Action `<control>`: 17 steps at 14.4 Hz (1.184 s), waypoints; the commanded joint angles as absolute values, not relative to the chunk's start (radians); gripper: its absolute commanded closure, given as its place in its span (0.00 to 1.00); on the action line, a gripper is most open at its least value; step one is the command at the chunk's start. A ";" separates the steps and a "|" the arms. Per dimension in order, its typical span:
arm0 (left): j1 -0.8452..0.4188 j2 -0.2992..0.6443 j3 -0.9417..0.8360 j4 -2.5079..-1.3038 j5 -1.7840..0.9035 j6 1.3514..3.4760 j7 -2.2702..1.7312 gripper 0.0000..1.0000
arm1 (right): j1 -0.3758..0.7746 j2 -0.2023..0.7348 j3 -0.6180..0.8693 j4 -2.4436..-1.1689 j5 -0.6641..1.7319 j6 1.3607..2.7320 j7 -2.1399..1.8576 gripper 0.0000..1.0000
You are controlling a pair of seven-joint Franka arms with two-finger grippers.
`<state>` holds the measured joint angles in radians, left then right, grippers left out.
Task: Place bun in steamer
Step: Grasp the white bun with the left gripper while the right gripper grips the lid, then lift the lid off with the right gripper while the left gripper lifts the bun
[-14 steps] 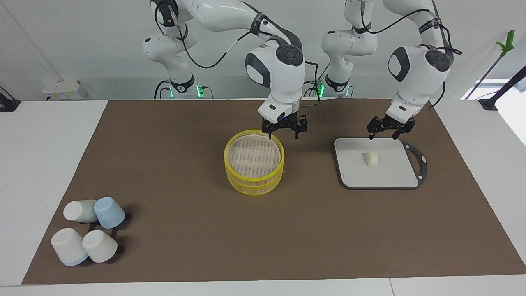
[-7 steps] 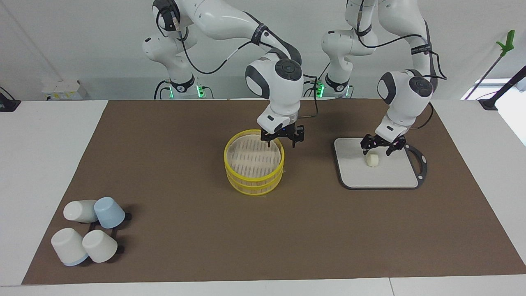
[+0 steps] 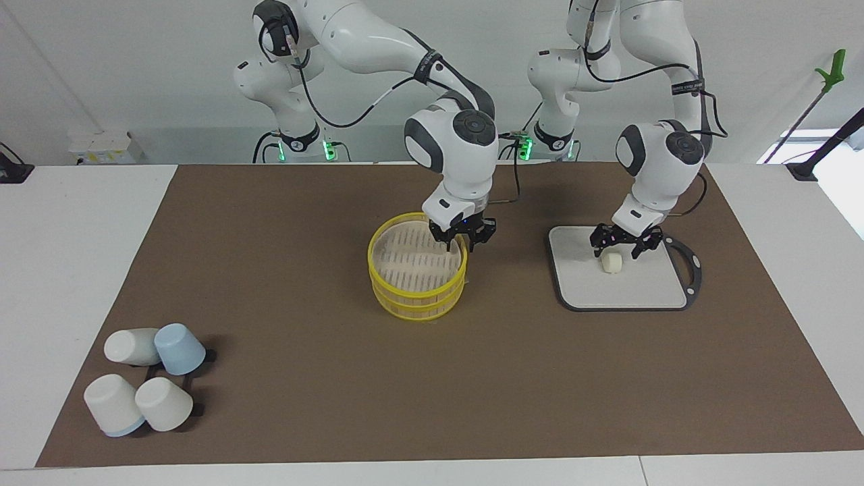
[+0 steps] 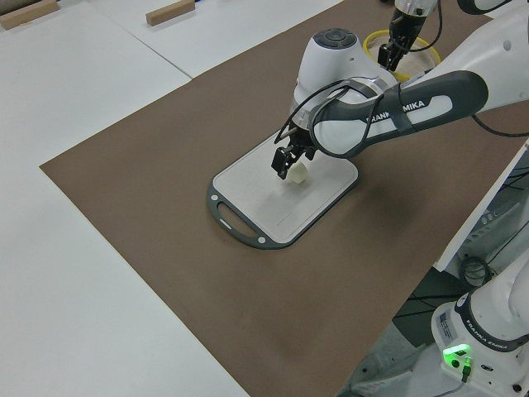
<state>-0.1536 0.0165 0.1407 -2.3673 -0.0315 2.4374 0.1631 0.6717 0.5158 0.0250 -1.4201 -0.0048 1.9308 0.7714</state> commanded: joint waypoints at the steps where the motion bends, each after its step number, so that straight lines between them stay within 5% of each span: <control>1: -0.147 0.024 0.140 -2.388 -0.032 2.480 0.184 0.00 | 0.670 0.509 0.031 -1.428 -0.056 1.940 0.683 1.00; 6: -0.149 0.055 0.138 -2.378 -0.034 2.511 0.179 0.00 | 0.649 0.520 0.031 -1.301 -0.060 1.829 0.646 1.00; 10: -0.149 0.063 0.138 -2.370 -0.034 2.510 0.179 0.06 | 0.505 0.489 0.035 -1.233 -0.046 1.781 0.390 1.00; 14: -0.156 0.063 0.138 -2.372 -0.034 2.502 0.173 0.66 | 0.411 0.454 0.035 -1.235 -0.037 1.749 0.342 1.00; 16: -0.158 0.063 0.138 -2.372 -0.034 2.497 0.170 0.83 | 0.402 0.453 0.032 -1.238 -0.019 1.720 0.341 1.00; 17: -0.158 0.061 0.138 -2.370 -0.034 2.496 0.172 0.84 | 0.379 0.453 0.031 -1.236 0.012 1.707 0.342 1.00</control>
<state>-0.1530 0.0548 0.1359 -2.3744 -0.0315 2.4911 0.1649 0.4053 0.4649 0.0227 -1.2386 -0.0273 1.7406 0.3495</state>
